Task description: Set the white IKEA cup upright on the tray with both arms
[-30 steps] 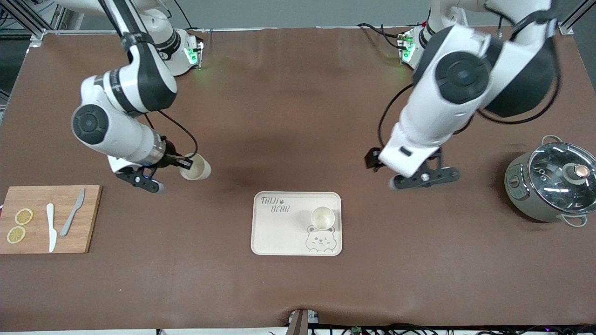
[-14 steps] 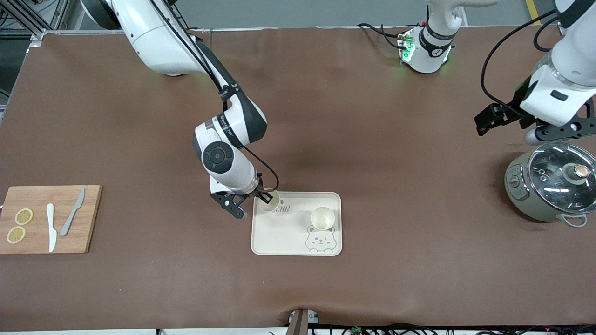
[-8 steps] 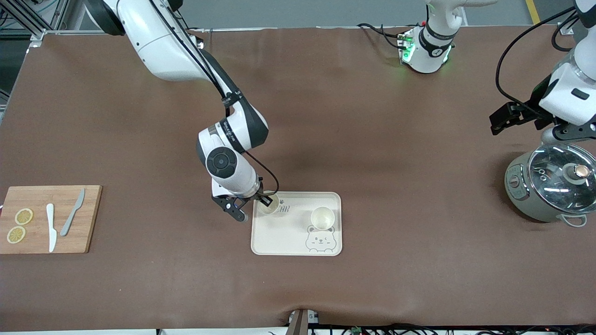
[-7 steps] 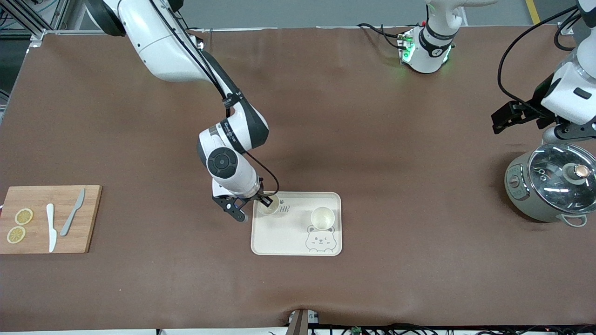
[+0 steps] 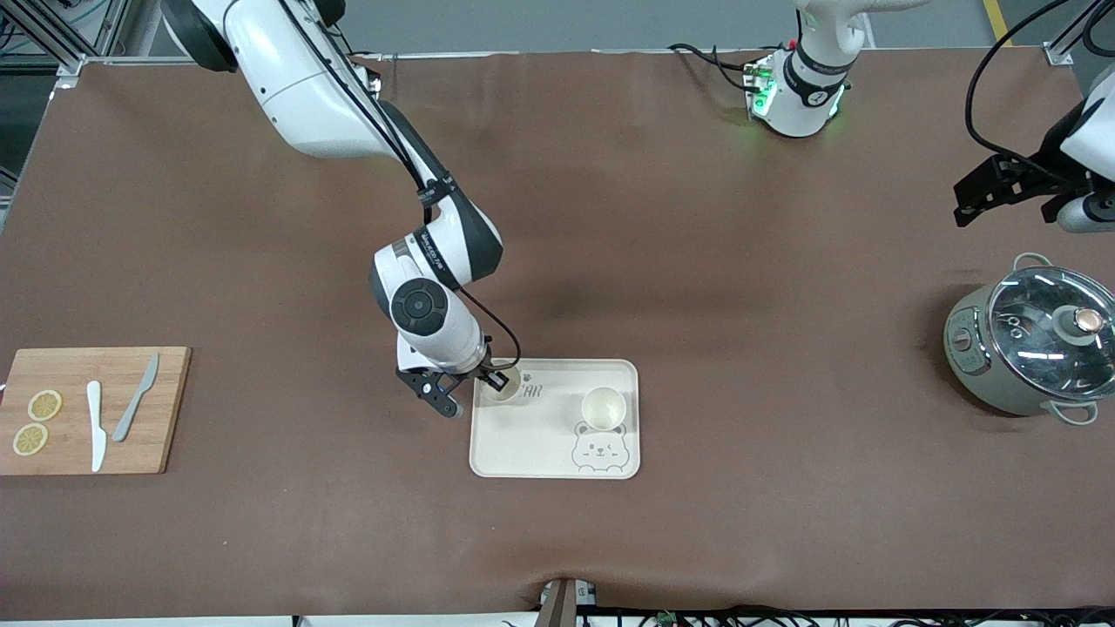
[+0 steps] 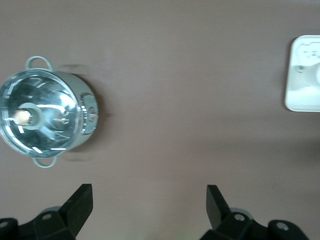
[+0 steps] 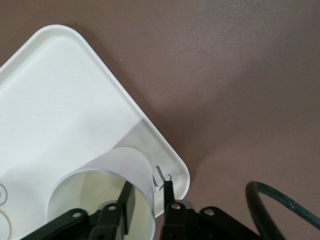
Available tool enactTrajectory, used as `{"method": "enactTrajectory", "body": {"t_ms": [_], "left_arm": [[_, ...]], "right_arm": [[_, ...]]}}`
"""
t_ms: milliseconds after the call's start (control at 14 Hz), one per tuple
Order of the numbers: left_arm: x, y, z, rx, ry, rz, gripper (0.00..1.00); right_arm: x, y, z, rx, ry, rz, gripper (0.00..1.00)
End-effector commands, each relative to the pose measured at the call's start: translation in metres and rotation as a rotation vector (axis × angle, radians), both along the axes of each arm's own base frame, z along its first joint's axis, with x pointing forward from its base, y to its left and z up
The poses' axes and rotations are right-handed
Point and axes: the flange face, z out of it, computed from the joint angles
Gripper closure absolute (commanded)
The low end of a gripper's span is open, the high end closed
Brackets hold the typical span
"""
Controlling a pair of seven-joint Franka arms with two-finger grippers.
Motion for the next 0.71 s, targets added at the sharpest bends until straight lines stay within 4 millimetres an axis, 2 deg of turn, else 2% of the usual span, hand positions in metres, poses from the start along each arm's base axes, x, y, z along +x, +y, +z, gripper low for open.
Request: {"method": "enactTrajectory", "body": {"t_ms": [0,71,286,429,643], "left_arm": [[-0.002,-0.004,-0.006,-0.026,-0.013,-0.018,0.0],[0.0,-0.004,-0.006,-0.027,-0.021,-0.019,0.0],[0.0,-0.005,-0.007,-0.027,-0.019,-0.02,0.0],[0.001,-0.007,-0.009,-0.024,-0.016,-0.025,0.0],[0.002,-0.011,-0.009,-0.025,-0.018,-0.031,0.0]], "right_arm": [[0.006,0.001,0.001,-0.007,-0.012,-0.014,0.09],[0.006,0.001,0.002,-0.007,-0.012,-0.014,0.05],[0.006,0.002,0.008,-0.003,-0.01,-0.011,0.04],[0.005,0.001,0.016,-0.003,0.005,-0.016,0.0],[0.006,0.0,0.036,-0.019,0.04,-0.009,0.0]]}}
